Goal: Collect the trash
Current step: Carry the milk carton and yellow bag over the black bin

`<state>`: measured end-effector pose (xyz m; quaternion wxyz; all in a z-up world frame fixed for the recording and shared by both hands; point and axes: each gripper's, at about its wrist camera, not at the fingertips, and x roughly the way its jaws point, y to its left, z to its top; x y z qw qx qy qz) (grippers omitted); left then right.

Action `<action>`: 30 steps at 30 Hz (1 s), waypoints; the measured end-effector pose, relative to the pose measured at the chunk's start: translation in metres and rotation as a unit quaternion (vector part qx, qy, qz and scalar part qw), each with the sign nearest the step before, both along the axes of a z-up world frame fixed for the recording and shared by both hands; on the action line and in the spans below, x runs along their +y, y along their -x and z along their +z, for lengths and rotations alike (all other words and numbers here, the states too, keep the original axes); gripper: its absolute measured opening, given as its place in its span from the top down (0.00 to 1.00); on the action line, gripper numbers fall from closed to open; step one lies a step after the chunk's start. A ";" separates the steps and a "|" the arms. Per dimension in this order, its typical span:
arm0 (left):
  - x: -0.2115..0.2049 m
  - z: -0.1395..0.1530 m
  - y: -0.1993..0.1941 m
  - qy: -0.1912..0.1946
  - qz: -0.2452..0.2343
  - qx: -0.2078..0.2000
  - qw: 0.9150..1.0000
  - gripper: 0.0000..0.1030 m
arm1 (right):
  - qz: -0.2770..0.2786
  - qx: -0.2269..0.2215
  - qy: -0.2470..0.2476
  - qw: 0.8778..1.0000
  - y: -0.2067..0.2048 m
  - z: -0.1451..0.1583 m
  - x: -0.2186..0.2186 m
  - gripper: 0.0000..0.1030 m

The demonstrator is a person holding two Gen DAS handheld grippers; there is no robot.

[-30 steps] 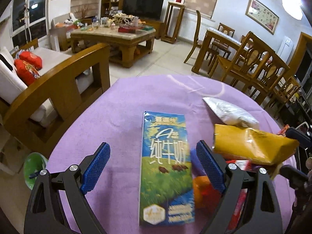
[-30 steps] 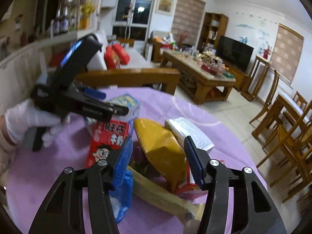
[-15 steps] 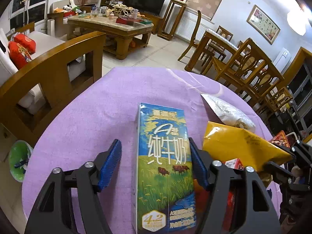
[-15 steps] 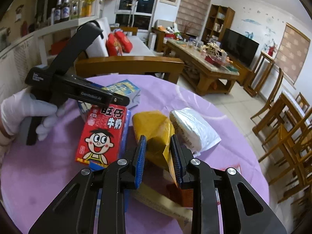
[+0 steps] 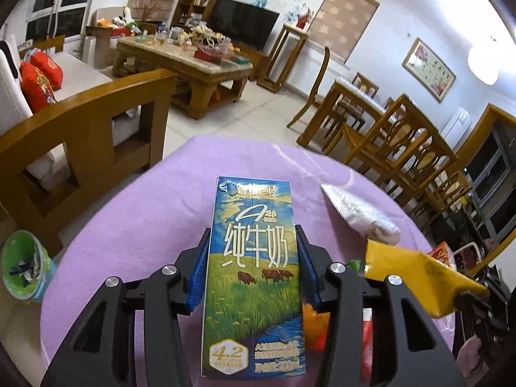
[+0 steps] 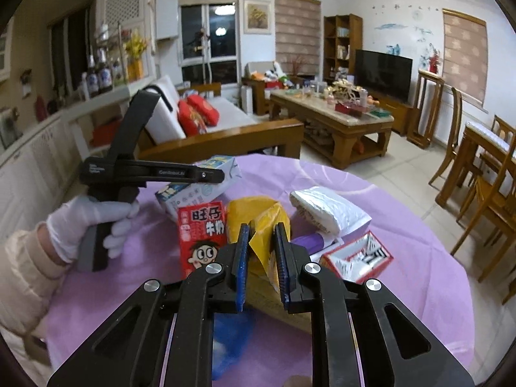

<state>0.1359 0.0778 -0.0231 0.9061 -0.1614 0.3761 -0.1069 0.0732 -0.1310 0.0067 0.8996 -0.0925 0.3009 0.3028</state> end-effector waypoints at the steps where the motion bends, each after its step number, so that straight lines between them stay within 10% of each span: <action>1: 0.000 0.003 0.003 0.005 0.000 -0.008 1.000 0.54 | -0.003 -0.004 -0.007 1.000 0.005 0.002 -0.002 0.84; 30: -0.153 0.085 0.094 0.004 -0.160 -0.136 0.978 0.54 | -0.136 -0.077 -0.121 0.980 0.128 0.055 -0.191 0.84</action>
